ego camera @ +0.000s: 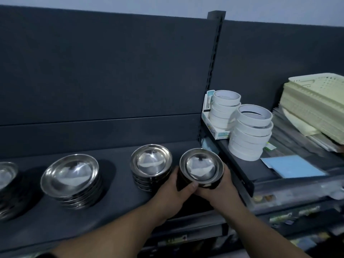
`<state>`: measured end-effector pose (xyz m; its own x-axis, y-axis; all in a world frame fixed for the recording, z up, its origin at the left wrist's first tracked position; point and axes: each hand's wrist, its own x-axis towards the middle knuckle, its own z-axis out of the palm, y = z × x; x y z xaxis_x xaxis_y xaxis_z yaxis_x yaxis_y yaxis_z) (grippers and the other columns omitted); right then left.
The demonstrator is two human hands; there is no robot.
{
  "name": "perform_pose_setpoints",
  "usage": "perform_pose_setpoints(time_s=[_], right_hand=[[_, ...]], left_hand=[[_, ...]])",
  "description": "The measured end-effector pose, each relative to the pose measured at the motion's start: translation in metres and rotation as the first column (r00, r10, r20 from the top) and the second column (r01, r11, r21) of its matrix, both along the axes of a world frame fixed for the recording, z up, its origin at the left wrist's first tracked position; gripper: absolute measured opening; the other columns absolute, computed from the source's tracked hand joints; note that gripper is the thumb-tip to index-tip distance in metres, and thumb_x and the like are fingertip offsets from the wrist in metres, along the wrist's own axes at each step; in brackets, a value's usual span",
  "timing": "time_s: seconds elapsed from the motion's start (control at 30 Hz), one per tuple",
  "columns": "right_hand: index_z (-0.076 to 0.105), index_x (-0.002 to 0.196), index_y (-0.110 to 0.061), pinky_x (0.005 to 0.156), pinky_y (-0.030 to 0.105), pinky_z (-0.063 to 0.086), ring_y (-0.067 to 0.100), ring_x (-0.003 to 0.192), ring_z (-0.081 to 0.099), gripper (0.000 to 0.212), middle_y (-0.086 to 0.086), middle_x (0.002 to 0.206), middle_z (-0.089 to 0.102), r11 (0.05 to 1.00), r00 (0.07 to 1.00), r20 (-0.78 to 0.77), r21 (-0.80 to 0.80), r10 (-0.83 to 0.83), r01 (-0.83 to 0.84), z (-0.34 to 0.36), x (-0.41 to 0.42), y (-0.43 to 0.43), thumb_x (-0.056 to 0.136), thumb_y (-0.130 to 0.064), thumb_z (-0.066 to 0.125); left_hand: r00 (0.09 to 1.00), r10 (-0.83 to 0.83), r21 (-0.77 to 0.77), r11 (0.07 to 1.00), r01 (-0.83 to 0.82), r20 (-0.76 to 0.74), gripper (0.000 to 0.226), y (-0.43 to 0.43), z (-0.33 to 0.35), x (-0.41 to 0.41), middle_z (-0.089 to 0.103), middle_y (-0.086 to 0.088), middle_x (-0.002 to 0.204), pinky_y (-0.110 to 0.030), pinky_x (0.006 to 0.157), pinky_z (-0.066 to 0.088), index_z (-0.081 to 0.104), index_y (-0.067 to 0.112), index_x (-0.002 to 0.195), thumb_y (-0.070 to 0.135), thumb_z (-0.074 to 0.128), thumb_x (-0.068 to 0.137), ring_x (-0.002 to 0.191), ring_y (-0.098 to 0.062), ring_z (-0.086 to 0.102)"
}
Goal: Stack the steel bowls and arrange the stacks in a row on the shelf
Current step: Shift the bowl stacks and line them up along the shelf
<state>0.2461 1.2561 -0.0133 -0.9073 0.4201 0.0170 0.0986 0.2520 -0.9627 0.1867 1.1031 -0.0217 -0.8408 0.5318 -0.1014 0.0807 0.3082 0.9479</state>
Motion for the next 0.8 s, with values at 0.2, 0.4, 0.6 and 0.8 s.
perform_pose_setpoints(time_s=[0.2,0.4,0.6,0.8], right_hand=[[0.026,0.145,-0.031,0.089,0.026,0.039,0.012,0.107,0.052,0.104,-0.008,0.121,0.053,0.999,0.999,0.026,0.02,-0.028,0.028,-0.014,-0.012,0.006,0.063,-0.014,0.088],[0.027,0.146,-0.03,0.093,0.028,0.041,0.014,0.11,0.054,0.102,-0.005,0.124,0.058,0.997,0.998,0.033,0.064,-0.046,0.044,-0.027,-0.006,0.001,0.064,-0.015,0.088],[0.031,0.145,-0.03,0.087,0.021,0.039,0.008,0.107,0.055,0.094,-0.015,0.112,0.058,0.999,0.999,0.03,0.038,-0.019,0.018,-0.026,0.005,0.0,0.07,-0.012,0.084],[0.024,0.15,-0.029,0.086,0.006,0.038,0.003,0.118,0.05,0.097,-0.017,0.126,0.053,0.996,0.999,0.013,0.076,0.035,-0.036,-0.027,0.004,0.012,0.074,-0.021,0.083]], left_hand=[[0.998,0.003,-0.069,0.998,-0.007,-0.056,0.075,0.002,-0.009,0.008,0.037,0.022,0.141,0.009,0.091,0.02,0.012,0.031,0.15,0.036,0.06,0.092,0.12,0.024,0.034],[0.999,-0.03,-0.138,0.99,0.025,-0.032,0.101,-0.006,-0.025,0.019,0.024,0.013,0.157,-0.029,0.117,0.029,0.009,0.03,0.154,0.068,0.055,0.073,0.141,0.001,0.026],[1.0,-0.022,-0.145,0.989,0.02,-0.014,0.079,-0.004,-0.024,0.017,0.031,0.007,0.156,-0.023,0.115,0.028,0.01,0.028,0.154,0.041,0.057,0.092,0.139,-0.007,0.035],[0.995,0.086,-0.12,0.989,-0.091,-0.045,0.078,0.006,-0.032,0.021,0.028,0.006,0.157,-0.016,0.11,0.024,0.004,0.027,0.154,0.032,0.055,0.095,0.141,-0.007,0.031]])
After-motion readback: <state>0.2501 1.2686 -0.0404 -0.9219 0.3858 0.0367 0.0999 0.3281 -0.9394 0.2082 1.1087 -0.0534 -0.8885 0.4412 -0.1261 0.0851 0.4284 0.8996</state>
